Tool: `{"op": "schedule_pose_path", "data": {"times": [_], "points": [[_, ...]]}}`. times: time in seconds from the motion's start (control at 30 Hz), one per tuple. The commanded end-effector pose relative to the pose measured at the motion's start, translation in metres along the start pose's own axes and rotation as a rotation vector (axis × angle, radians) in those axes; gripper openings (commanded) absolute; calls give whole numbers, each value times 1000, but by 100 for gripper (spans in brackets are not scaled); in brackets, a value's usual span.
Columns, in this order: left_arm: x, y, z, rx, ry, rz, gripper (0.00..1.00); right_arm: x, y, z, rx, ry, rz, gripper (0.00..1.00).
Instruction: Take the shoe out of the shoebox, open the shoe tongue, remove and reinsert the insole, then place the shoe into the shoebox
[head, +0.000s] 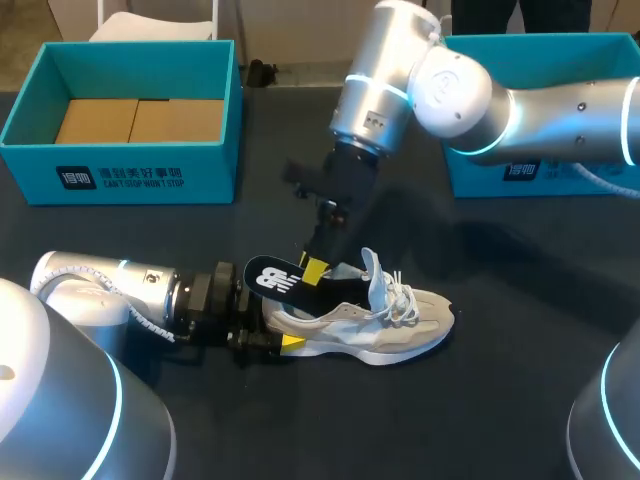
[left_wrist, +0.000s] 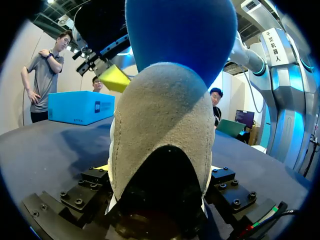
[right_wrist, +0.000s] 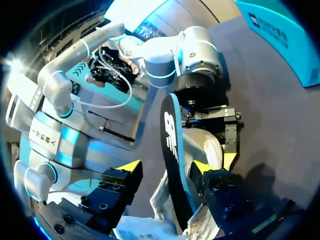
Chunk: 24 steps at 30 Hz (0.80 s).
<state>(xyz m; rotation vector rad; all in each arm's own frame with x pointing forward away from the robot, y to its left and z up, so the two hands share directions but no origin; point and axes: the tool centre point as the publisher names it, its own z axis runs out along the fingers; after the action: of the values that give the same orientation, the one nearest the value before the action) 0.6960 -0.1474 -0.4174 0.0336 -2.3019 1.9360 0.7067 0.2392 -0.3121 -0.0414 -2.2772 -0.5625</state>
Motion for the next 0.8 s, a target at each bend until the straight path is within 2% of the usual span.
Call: {"op": "schedule_pose_path", "data": {"times": [0.03, 0.13, 0.2, 0.3, 0.5, 0.8], "points": [[1, 0, 0, 0, -2, -1, 0, -3, -4, 7, -17, 8, -5, 58], [1, 0, 0, 0, -2, -1, 0, -4, -4, 9, -21, 31, -6, 62], [1, 0, 0, 0, -2, -1, 0, -5, -5, 11, -22, 47, -8, 60], [1, 0, 0, 0, -2, -1, 0, -4, -4, 14, -25, 59, -3, 50], [1, 0, 0, 0, -2, -1, 0, 1, -4, 21, -39, 65, 7, 44], [1, 0, 0, 0, -2, -1, 0, -3, -1, 27, -57, 79, -4, 40]]}}
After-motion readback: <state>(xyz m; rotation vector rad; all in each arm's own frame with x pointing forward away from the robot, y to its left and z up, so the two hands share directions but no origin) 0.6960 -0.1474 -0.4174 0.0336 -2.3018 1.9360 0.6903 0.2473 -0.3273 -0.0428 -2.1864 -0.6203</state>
